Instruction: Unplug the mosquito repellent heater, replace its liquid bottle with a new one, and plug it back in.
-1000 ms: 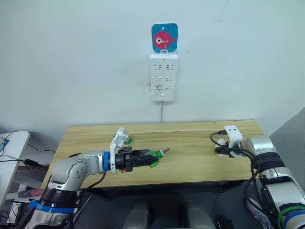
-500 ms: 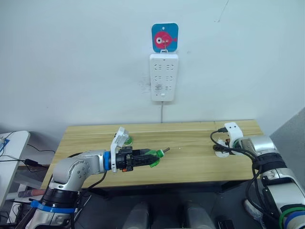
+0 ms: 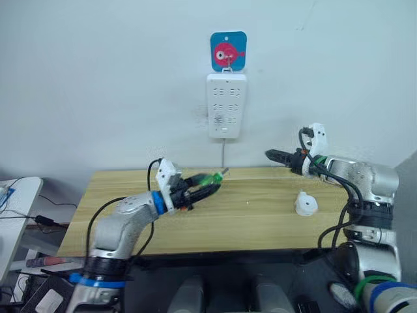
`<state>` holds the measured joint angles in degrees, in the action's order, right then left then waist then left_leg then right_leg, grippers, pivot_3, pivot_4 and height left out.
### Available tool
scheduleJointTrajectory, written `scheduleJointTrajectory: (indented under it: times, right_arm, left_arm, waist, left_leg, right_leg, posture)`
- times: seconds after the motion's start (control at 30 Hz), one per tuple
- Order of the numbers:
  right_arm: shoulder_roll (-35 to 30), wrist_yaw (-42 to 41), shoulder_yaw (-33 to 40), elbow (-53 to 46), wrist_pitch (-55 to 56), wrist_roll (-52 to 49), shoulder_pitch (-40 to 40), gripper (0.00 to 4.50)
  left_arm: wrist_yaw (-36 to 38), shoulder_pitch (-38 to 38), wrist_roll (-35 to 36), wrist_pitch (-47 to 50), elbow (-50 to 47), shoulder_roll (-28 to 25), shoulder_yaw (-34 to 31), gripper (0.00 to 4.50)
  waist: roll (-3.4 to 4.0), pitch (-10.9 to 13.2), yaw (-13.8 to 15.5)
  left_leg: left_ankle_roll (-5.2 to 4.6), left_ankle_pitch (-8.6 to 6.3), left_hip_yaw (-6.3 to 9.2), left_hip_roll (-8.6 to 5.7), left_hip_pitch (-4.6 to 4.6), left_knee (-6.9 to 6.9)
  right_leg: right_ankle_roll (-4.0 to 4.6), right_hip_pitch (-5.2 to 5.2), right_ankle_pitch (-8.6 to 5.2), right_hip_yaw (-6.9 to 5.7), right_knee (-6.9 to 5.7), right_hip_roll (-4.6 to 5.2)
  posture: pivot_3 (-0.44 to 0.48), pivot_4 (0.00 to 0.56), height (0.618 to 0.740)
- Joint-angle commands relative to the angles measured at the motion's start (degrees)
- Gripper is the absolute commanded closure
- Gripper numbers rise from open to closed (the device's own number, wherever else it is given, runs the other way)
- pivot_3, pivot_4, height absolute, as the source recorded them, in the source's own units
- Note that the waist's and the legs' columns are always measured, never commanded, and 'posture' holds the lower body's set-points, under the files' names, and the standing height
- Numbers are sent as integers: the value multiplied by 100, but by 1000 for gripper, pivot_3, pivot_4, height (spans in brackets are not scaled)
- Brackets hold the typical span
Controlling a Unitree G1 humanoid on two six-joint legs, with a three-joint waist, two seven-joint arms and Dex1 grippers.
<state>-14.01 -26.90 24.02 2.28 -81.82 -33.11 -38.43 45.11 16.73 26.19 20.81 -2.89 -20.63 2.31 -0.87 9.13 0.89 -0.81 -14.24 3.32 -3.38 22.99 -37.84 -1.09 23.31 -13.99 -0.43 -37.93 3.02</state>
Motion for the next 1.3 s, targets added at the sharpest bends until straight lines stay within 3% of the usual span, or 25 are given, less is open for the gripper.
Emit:
scheduleJointTrajectory:
  times: [0.03, 0.17, 0.43, 0.87, 0.97, 1.2, 1.3]
  right_arm:
    - [393, 147, 668, -764, -1063, -1107, 175, 45]
    - [946, 814, 610, -1110, -1068, -2280, 441, 45]
    - [1678, 2045, 812, -997, -1067, -2523, 130, 45]
    - [1650, 2332, 737, -880, -1068, -2637, 20, 45]
    - [1542, 2296, 613, -877, -1068, -2806, 111, 934]
    - [1539, 2447, 625, -826, -1068, -2893, 110, 3581]
    - [1575, 2497, 672, -807, -1068, -2876, 97, 3635]
  left_arm:
    - [-336, 252, -699, -1114, 187, 162, 50, 2229]
    - [-528, 338, -836, -1380, 280, 412, 85, 2229]
    - [-293, 193, -728, -1183, -157, 463, 336, 2229]
    - [-226, -104, -720, -856, -671, 452, 455, 2229]
    - [-265, -64, -732, -846, -660, 474, 444, 2229]
    - [-238, -105, -728, -833, -726, 476, 482, 2229]
    - [-215, -140, -713, -801, -784, 471, 504, 2229]
  waist:
    - [1, 0, 39]
    - [3, 0, 39]
    - [4, 0, -75]
    - [5, 2, -98]
    - [6, 2, -98]
    - [6, 2, -101]
    - [6, 3, -102]
  left_leg:
    - [0, 0, 0, 0, 2, 1]
    - [-2, -1, -4, -10, 1, -2]
    - [-1, 1, -4, -2, -4, -2]
    - [-2, 1, -4, 1, -6, -2]
    - [-2, 1, -5, 0, -5, -1]
    - [-2, 1, -4, 0, -5, -1]
    - [-2, 1, -4, 2, -5, -1]
  right_leg:
    - [1, 2, 0, 1, -1, 0]
    - [0, 0, 1, 4, 5, 9]
    - [0, 1, 1, -2, -10, -2]
    - [-3, 0, -1, -4, -9, -9]
    - [-3, 0, -1, -4, -7, -9]
    - [-4, -1, -1, -4, -6, -9]
    - [-4, -1, -2, -5, -6, -9]
  posture:
    - [25, 134, 740]
    - [24, 135, 740]
    - [27, 136, 740]
    - [33, 142, 740]
    - [33, 142, 740]
    - [32, 144, 740]
    - [34, 144, 740]
